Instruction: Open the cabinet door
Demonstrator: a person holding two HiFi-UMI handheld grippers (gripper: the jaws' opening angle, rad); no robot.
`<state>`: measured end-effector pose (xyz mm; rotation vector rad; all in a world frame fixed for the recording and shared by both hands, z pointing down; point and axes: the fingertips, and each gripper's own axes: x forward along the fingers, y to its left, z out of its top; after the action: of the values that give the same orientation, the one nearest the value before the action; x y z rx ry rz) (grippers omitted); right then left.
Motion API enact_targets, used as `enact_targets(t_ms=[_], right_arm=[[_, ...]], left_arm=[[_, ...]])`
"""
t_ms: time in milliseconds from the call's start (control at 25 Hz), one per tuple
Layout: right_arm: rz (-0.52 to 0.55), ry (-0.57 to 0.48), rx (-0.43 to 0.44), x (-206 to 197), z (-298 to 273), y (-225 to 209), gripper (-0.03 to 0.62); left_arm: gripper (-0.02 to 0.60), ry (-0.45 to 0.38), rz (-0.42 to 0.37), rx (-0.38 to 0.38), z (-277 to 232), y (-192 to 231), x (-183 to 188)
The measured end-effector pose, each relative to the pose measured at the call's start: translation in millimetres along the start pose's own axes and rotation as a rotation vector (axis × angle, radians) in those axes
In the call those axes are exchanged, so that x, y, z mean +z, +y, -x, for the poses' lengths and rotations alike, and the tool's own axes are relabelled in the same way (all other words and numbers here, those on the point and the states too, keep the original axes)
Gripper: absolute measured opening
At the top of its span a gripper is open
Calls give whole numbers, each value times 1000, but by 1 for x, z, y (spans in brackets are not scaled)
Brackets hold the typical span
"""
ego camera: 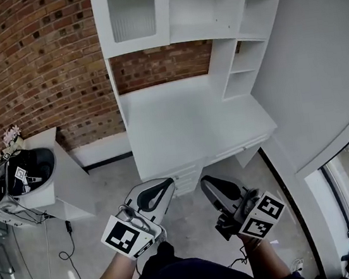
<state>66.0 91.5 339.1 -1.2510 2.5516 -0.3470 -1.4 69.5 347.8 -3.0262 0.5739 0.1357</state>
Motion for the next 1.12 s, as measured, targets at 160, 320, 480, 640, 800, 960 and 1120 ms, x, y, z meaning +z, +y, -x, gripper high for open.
enact_targets(t_ms=[160, 320, 480, 640, 800, 960, 1120], right_arm=[[1, -5, -11, 5, -51, -30, 28], [17, -16, -31, 12, -98, -59, 28], [75, -18, -67, 18, -140, -91, 28], [83, -27, -95, 29, -172, -124, 29], [109, -22, -128, 45, -195, -154, 29], [142, -11, -136, 61, -214, -184, 31], [158, 1, -108, 79, -237, -221, 40]], left_arm=[[5, 0, 5, 7, -11, 60, -3], [5, -4, 9, 12, -19, 117, -4], [5, -1, 8, 8, -26, 165, -5], [5, 0, 7, 16, -34, 204, -5], [5, 7, 12, 32, -42, 231, -8], [5, 11, 13, 52, -51, 248, -11], [5, 15, 3, 102, -66, 265, -12]])
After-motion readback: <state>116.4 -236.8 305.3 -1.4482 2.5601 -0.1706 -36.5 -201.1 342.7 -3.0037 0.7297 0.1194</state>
